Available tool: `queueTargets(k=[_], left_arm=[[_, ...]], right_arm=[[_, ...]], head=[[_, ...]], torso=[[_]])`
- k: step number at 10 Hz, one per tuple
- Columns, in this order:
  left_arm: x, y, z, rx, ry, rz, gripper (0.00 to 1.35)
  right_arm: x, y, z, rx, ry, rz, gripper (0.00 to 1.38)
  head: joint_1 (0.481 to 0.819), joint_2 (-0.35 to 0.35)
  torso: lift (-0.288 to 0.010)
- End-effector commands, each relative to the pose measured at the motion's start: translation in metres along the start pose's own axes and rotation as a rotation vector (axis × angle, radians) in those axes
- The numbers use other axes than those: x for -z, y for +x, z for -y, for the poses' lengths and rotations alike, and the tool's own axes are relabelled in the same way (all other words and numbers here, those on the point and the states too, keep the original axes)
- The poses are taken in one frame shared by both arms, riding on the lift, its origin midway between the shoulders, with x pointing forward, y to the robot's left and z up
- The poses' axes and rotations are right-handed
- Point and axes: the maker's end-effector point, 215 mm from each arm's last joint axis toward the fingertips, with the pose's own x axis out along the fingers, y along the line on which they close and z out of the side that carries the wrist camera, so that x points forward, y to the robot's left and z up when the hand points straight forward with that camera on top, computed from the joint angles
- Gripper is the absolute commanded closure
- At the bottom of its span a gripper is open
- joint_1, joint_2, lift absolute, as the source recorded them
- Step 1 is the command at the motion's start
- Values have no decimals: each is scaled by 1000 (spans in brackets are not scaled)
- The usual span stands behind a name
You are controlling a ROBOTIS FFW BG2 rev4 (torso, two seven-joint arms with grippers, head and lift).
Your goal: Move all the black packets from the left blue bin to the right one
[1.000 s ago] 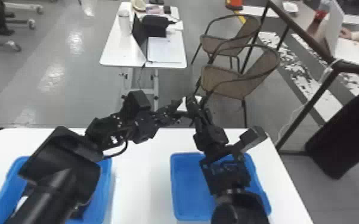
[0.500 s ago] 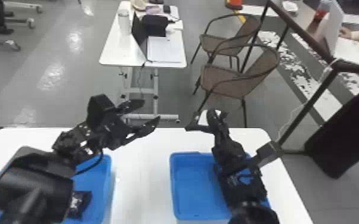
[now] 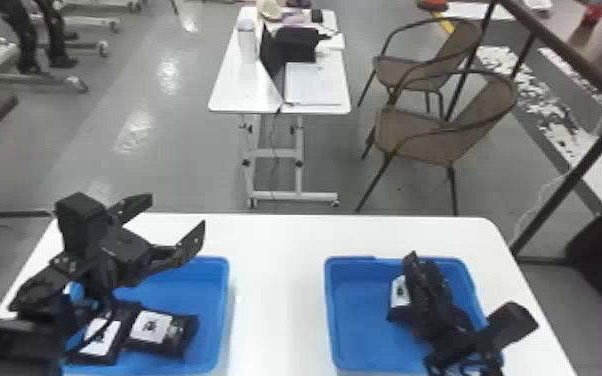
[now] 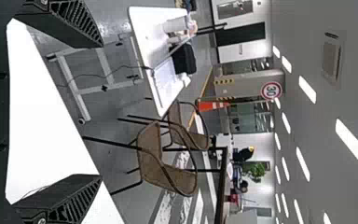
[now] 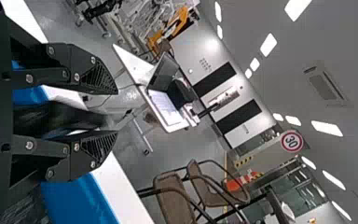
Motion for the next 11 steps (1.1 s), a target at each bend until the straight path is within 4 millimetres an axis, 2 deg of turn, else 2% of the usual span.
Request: queueTargets(k=[1,3,4,5,7,8,11], left_arm=[[19,-15,-14,-26,-19,-41,81],[58,-28,-17,-30,-45,-151,131],[85,-38,-18,13,-44,-264,133],[106,-55,-30,49,15,-406,133],[136,-80,-49,86,66,-601,133],[142,-90,-58,123,138,-694,134],[167,-83,-53,230,218,-768,144]], right_arm=[[-10,-9,21,56,3,50,73],[-52,-14,32,82,14,138,136],[-65,-15,27,71,30,167,145],[-78,-15,20,58,33,191,145],[-84,-14,13,45,52,207,145],[-85,-13,10,42,59,209,145],[-81,-13,9,40,70,200,145]], head=[[695,-29],[695,-37],[695,-48],[695,-57],[695,-34],[695,-9],[695,33]], torso=[[0],[0],[0],[0],[0],[0],[0]])
